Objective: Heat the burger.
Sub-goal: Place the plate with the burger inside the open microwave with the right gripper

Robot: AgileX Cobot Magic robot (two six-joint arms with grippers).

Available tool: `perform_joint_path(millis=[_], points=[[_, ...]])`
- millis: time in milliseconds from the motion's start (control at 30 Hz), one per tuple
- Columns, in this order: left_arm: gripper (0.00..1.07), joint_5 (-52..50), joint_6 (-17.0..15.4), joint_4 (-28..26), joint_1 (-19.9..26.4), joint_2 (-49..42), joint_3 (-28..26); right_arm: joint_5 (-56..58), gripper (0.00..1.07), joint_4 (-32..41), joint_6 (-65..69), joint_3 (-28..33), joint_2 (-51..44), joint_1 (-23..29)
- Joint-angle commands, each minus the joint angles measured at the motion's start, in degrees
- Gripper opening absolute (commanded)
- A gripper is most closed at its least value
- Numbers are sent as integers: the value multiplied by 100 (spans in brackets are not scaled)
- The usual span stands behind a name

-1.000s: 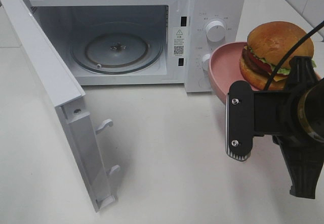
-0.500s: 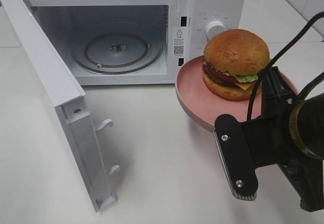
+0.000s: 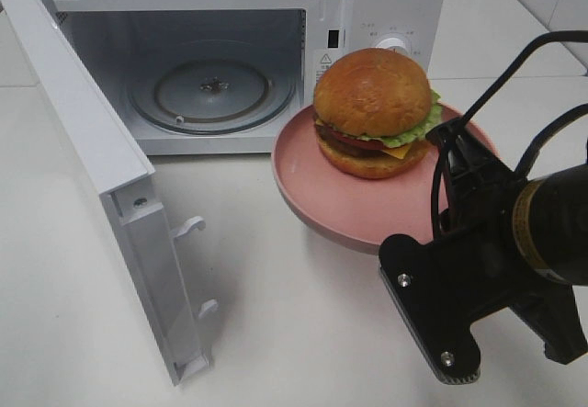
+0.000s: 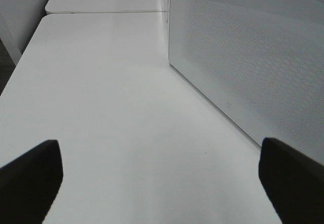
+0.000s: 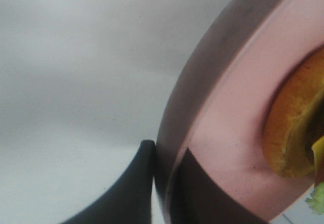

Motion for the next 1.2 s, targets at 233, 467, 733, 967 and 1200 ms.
perform_joint_path(millis=[233, 467, 733, 967, 1200], points=[[98, -52, -34, -52, 17, -103, 23, -693, 2, -338, -630, -34, -57, 11], [98, -52, -34, -52, 17, -103, 23, -1306, 2, 46, -1673, -34, -57, -533], [98, -52, -34, -52, 17, -103, 23, -1564, 2, 1627, -3655, -143, -57, -1054], [98, -52, -34, -52, 17, -103, 23, -1518, 2, 2624, -4841, -390, -46, -1335], [98, -52, -34, -52, 17, -103, 23, -1484, 2, 3380, -5798, -636, 23, -1644]])
